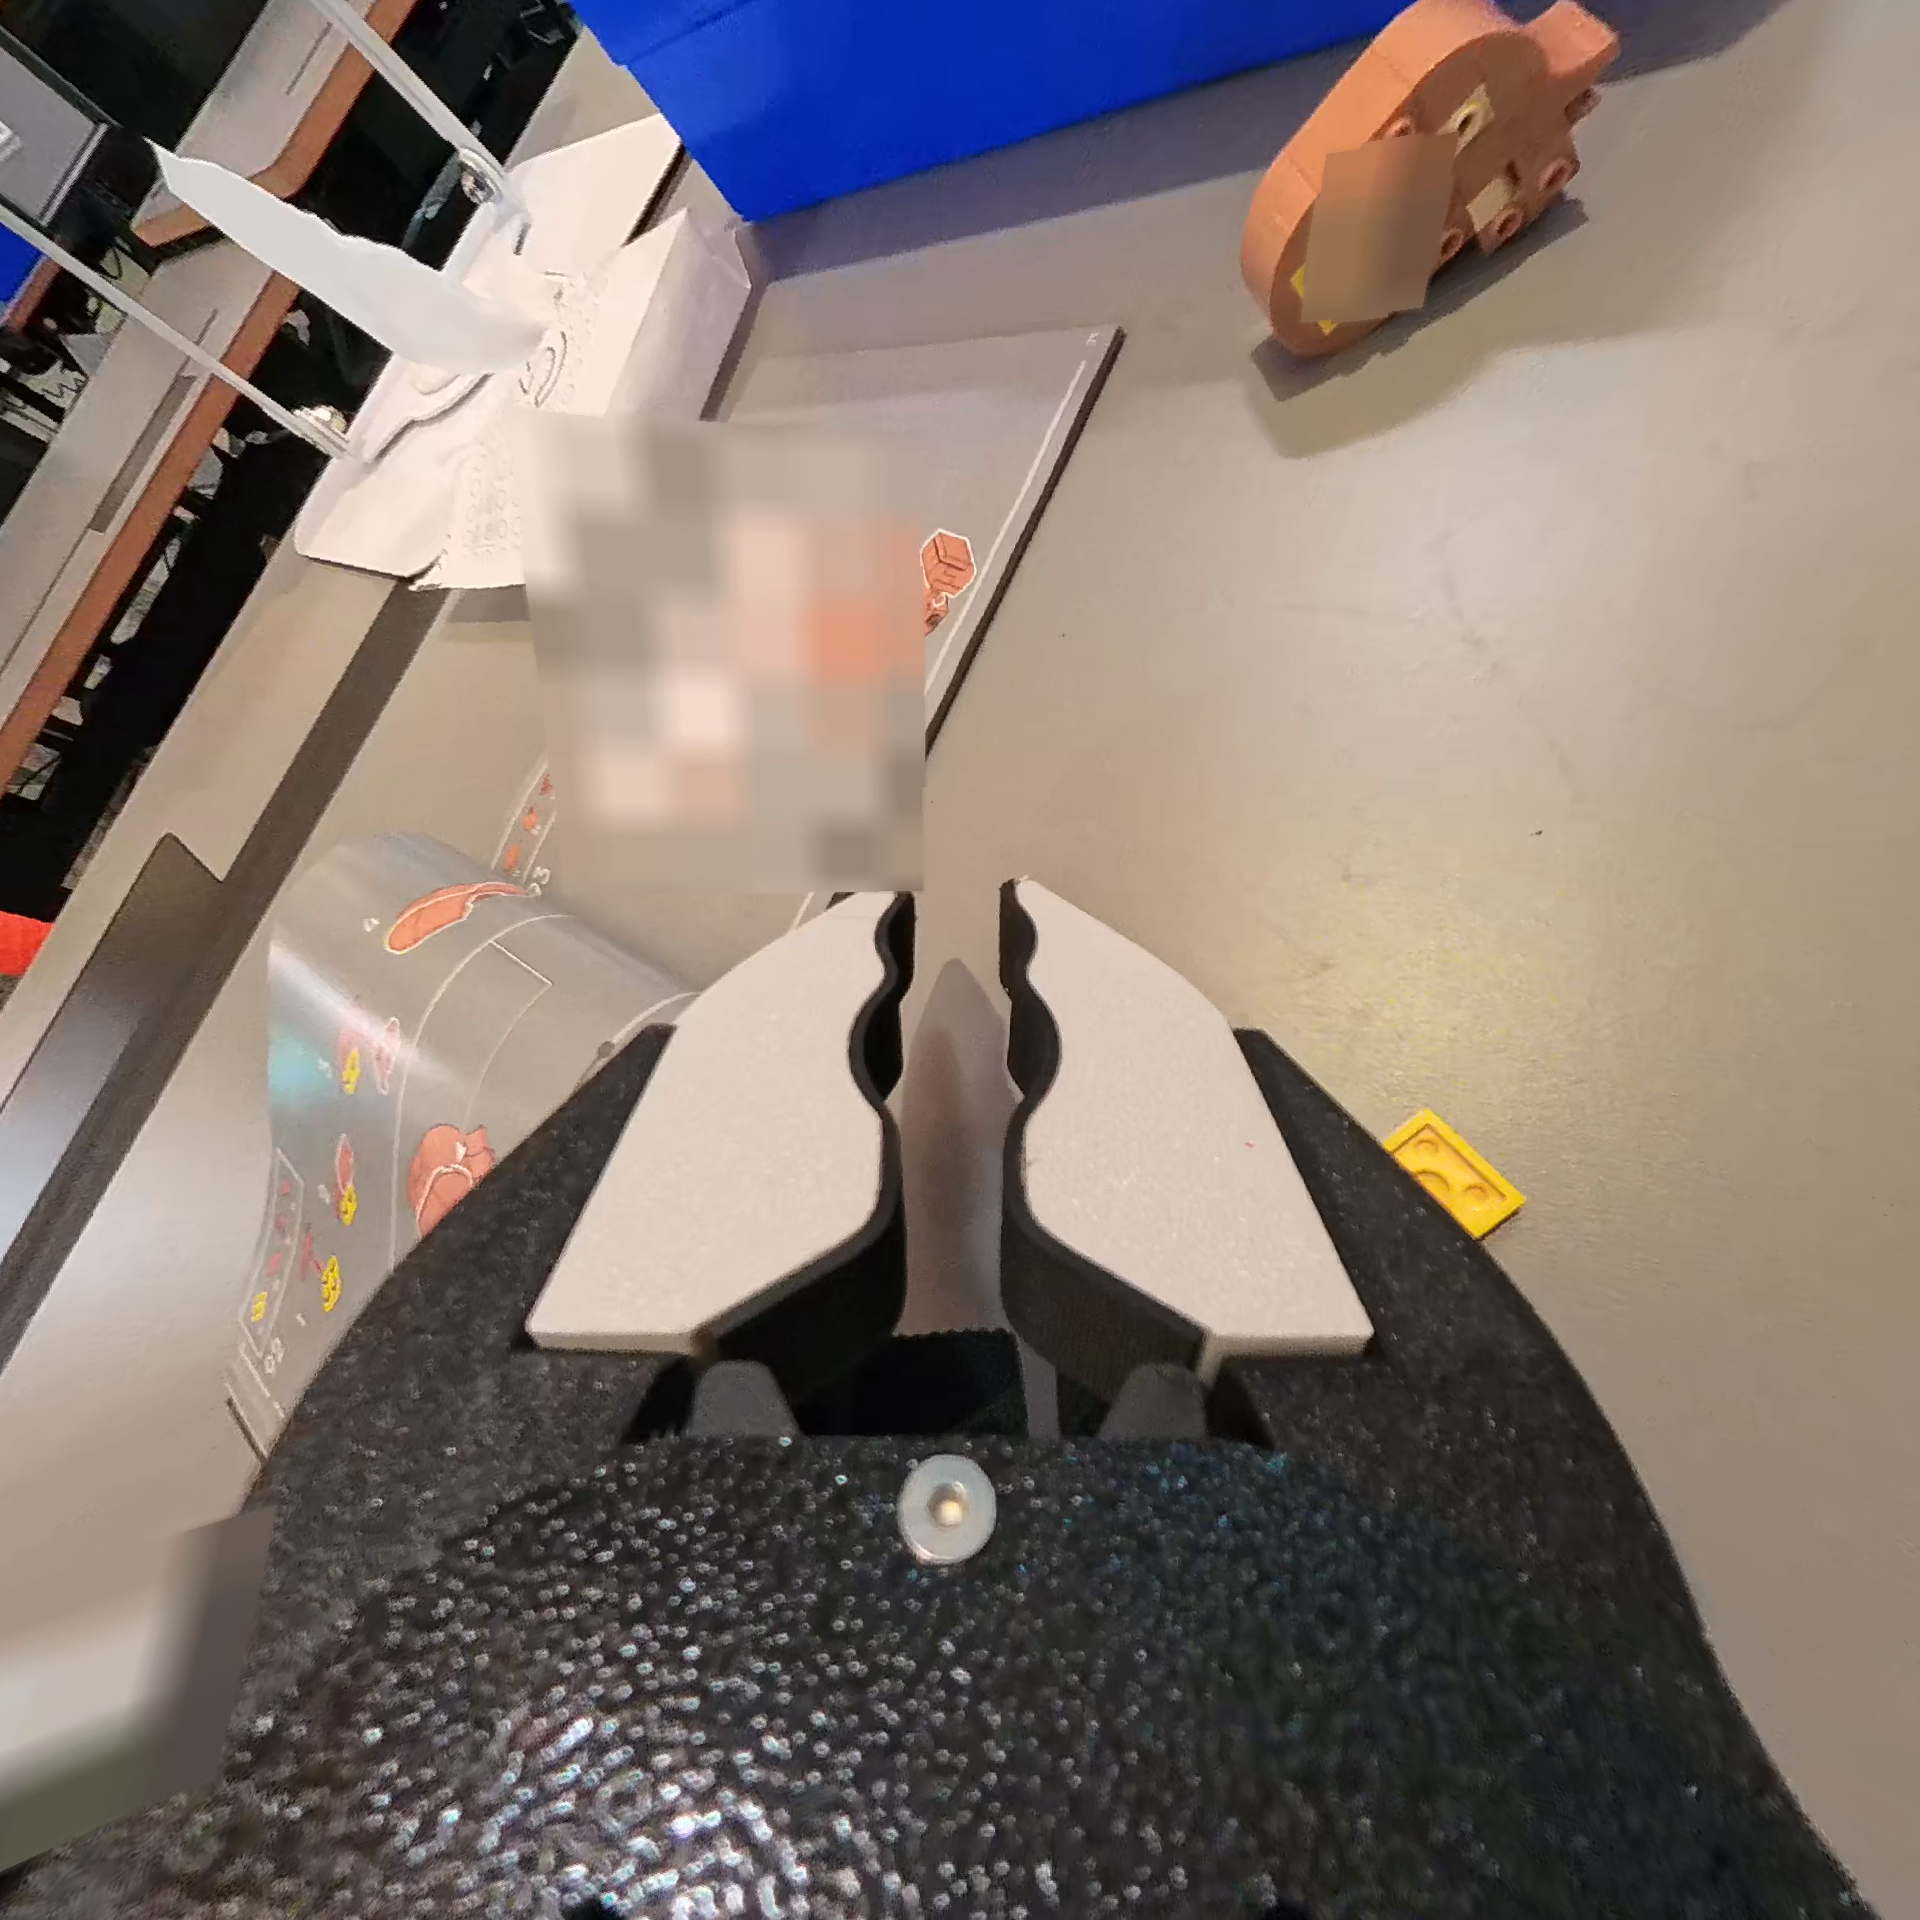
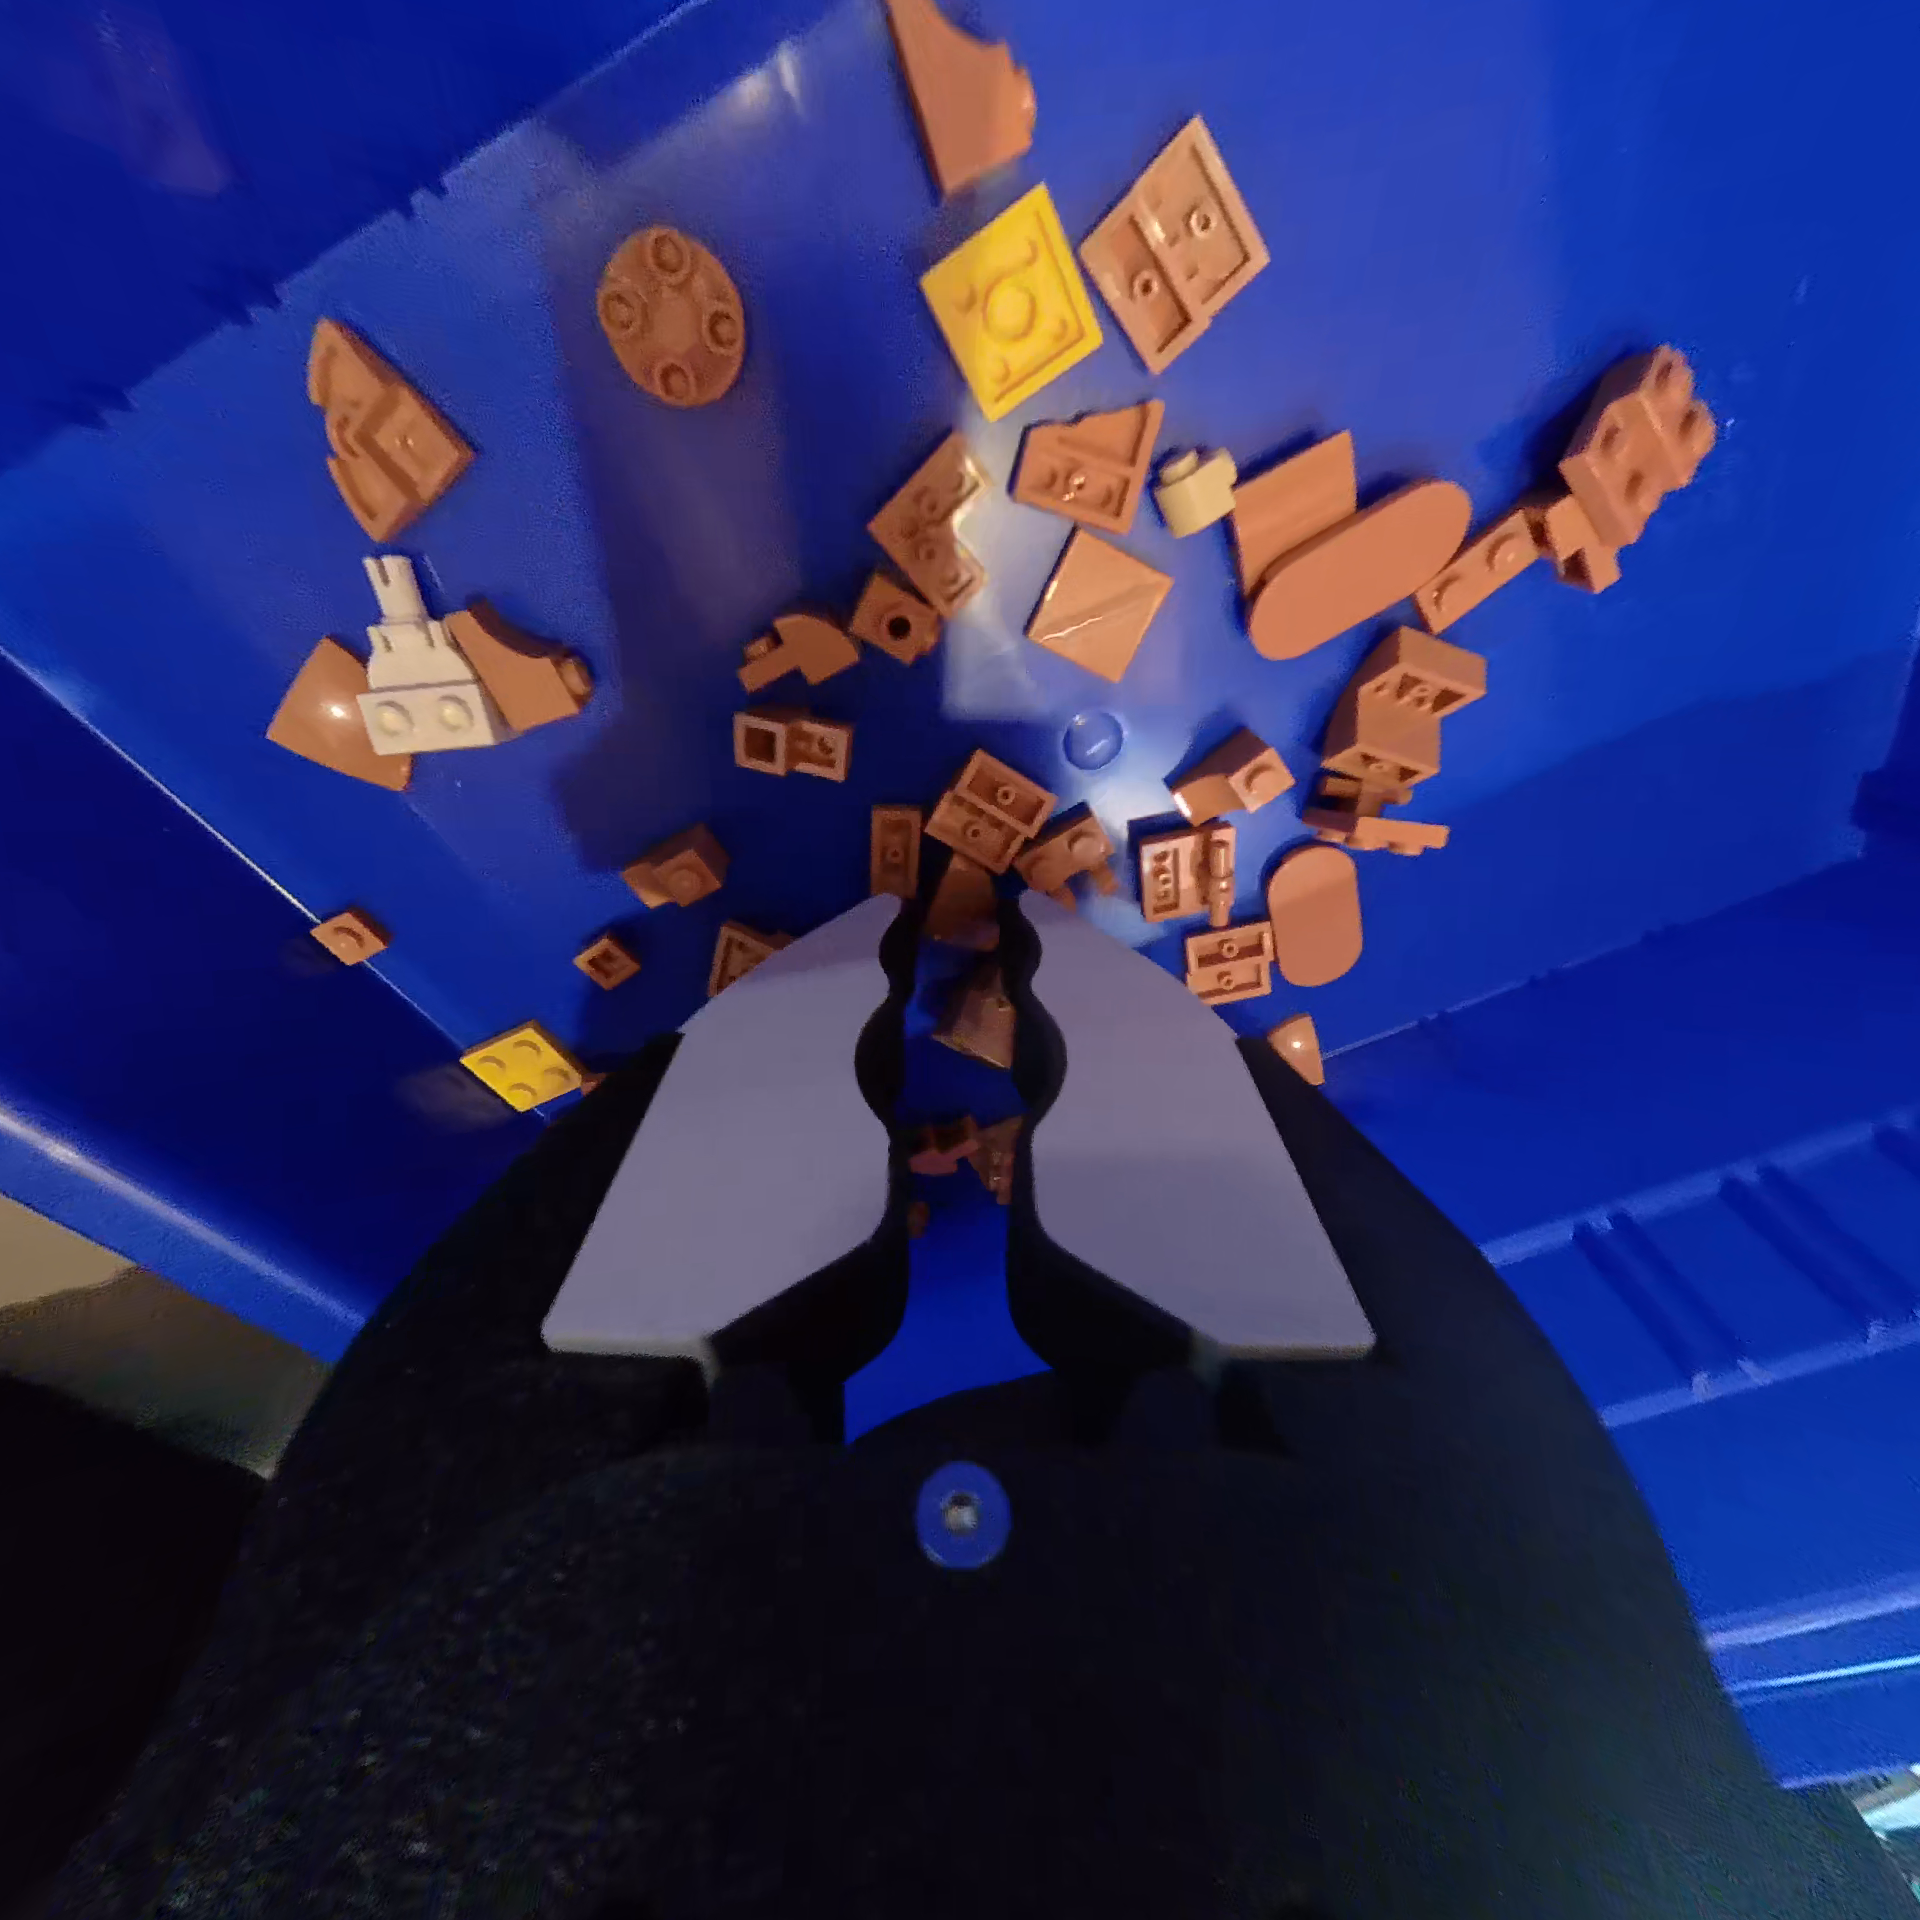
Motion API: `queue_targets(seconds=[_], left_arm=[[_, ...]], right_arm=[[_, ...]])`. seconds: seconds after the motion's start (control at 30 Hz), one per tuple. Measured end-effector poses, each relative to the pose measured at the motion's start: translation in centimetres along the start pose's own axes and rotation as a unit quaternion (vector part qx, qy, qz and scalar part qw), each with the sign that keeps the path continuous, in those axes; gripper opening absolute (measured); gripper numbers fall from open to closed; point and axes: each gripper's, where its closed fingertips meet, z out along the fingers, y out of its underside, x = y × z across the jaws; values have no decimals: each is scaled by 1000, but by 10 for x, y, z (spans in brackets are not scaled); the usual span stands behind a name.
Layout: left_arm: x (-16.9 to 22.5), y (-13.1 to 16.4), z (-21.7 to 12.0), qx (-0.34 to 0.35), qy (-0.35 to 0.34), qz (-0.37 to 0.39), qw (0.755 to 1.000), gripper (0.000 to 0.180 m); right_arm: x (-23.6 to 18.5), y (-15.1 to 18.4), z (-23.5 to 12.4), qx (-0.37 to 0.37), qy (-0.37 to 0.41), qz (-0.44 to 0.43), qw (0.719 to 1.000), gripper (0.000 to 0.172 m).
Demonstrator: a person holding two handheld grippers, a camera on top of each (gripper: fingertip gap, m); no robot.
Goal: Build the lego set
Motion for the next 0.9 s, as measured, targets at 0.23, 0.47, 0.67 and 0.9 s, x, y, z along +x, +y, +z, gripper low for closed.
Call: queue_targets(seconds=[0.23, 0.47, 0.67, 0.9], left_arm=[[2, -1, -1, 1, 3, 4, 1000, 15], [-6, -9, -11, 20, -9, -13, 1000, 15], [-18, -11, -23, 36, -29, -13, 999, 15], [-14, 7, -33, 7, -7, 8, 1000, 15]], right_arm=[[1, -1, 1, -16, -44, 28, 998, 17], [0, 0, 1, -7, -35, 43, 998, 16], [-5, 4, -5, -4, -11, 42, 999, 16], [-26, -26, -79, 115, 62, 28, 991, 15]])
